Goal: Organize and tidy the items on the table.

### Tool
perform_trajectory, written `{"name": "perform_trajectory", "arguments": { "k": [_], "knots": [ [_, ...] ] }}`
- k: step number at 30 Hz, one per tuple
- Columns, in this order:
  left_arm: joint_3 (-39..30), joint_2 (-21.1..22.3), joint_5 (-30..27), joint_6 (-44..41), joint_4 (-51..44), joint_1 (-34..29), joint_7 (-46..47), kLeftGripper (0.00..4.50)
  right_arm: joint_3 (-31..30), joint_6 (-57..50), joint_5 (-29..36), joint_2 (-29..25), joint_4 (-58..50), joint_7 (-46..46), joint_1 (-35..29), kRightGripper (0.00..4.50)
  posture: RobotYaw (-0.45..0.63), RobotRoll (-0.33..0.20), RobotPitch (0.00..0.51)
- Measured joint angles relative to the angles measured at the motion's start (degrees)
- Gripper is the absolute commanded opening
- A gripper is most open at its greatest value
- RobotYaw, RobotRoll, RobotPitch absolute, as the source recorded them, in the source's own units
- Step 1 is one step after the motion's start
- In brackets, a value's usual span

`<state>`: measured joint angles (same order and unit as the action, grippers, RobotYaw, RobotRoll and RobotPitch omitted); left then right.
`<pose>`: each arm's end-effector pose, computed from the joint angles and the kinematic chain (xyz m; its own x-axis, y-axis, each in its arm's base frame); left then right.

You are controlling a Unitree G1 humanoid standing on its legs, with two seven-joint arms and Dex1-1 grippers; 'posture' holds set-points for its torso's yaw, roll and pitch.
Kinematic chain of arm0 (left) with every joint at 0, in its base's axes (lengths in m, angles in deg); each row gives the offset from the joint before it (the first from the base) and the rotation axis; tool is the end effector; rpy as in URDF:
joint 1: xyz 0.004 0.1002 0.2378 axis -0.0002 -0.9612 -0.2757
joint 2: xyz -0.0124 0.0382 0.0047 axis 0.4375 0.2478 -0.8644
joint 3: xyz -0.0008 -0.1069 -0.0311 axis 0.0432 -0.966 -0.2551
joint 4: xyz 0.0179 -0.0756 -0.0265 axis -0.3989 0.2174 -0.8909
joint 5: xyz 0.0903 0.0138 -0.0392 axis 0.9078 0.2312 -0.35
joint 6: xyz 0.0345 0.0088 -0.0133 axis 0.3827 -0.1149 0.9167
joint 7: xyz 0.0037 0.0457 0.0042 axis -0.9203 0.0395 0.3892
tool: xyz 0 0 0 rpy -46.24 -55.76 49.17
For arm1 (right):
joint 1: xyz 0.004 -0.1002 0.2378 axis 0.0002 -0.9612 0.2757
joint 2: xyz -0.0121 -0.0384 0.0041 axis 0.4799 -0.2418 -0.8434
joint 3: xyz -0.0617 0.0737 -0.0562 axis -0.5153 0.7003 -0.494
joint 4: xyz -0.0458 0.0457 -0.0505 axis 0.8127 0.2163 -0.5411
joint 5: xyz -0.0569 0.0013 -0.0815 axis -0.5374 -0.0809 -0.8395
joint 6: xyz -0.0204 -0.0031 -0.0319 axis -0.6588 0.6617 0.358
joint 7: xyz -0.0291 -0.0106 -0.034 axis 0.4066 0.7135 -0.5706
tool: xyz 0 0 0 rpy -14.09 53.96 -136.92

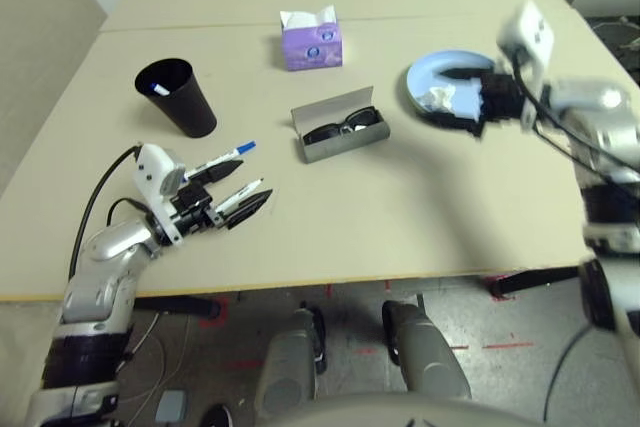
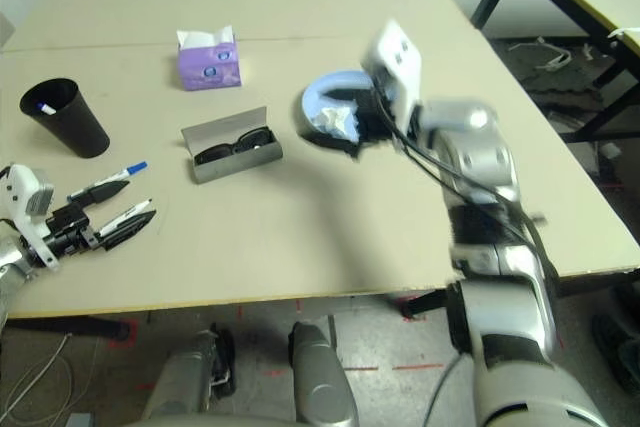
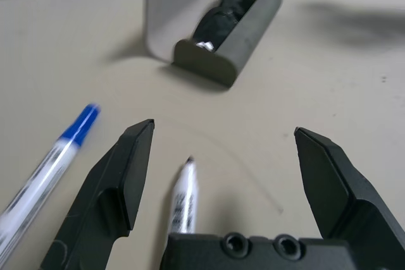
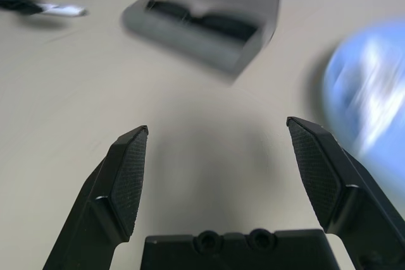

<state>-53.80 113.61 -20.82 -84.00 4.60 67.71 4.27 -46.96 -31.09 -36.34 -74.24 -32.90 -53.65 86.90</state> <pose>0.2090 0.3007 0.1126 0.7323 -0.6746 -0.0934 0.6809 0.7224 0.1207 0.2752 -0.2691 0.1581 0.4718 0.8547 -0.2163 -0.8811 0.4479 -0.1521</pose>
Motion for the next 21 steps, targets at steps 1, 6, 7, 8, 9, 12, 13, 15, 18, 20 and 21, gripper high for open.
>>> {"name": "perform_trajectory", "arguments": {
  "k": [1,6,7,8,9,12,13,15,18,20,21],
  "knots": [
    [0.0,0.0,0.0,0.0,0.1,0.1,-0.1,4.5,0.5,2.2,0.5,0.4,-0.3,-0.1,-1.7,4.47,-0.1,0.0,0.212],
    [0.3,0.0,0.2,0.0,0.7,0.6,-0.4,4.5,0.5,22.2,1.5,3.2,2.8,-3.7,-7.7,4.47,-0.09,0.0,0.209],
    [0.3,0.0,0.2,0.0,0.8,0.6,-0.4,4.5,0.3,24.8,1.5,3.6,4.0,-4.4,-8.5,4.47,-0.09,0.0,0.208],
    [0.4,0.0,0.3,0.0,1.0,0.6,-0.4,4.5,0.4,27.5,2.0,4.6,5.9,-5.4,-8.9,4.47,-0.09,0.0,0.207],
    [0.4,0.0,0.3,0.0,1.0,0.6,-0.4,4.5,0.3,28.9,2.7,5.5,6.6,-6.0,-8.9,4.47,-0.09,0.0,0.205],
    [0.6,0.0,0.3,0.0,1.0,0.9,-0.4,4.5,0.3,32.5,4.3,6.8,8.7,-7.7,-8.8,4.47,-0.09,0.0,0.205],
    [0.6,0.0,0.3,0.0,1.0,0.9,-0.4,4.5,0.3,33.3,4.4,6.8,9.4,-8.0,-8.7,4.47,-0.09,0.0,0.205],
    [0.6,0.0,0.4,0.1,1.0,0.9,-0.1,4.5,0.3,34.0,4.5,7.1,10.6,-7.9,-8.5,4.47,-0.08,0.0,0.199],
    [0.7,0.0,1.2,0.5,1.1,1.2,0.7,4.31,0.3,34.1,4.8,8.0,11.9,-6.7,-7.9,4.49,-0.08,0.0,0.199],
    [0.7,0.0,2.2,0.7,1.9,2.0,1.7,3.93,0.3,34.1,4.9,8.1,12.0,-6.5,-7.7,4.5,-0.09,0.0,0.199],
    [0.8,-0.1,3.0,0.7,2.9,2.7,2.6,3.56,0.2,34.1,4.9,8.0,12.0,-6.4,-7.6,4.5,-0.09,0.0,0.199]
  ]
}}
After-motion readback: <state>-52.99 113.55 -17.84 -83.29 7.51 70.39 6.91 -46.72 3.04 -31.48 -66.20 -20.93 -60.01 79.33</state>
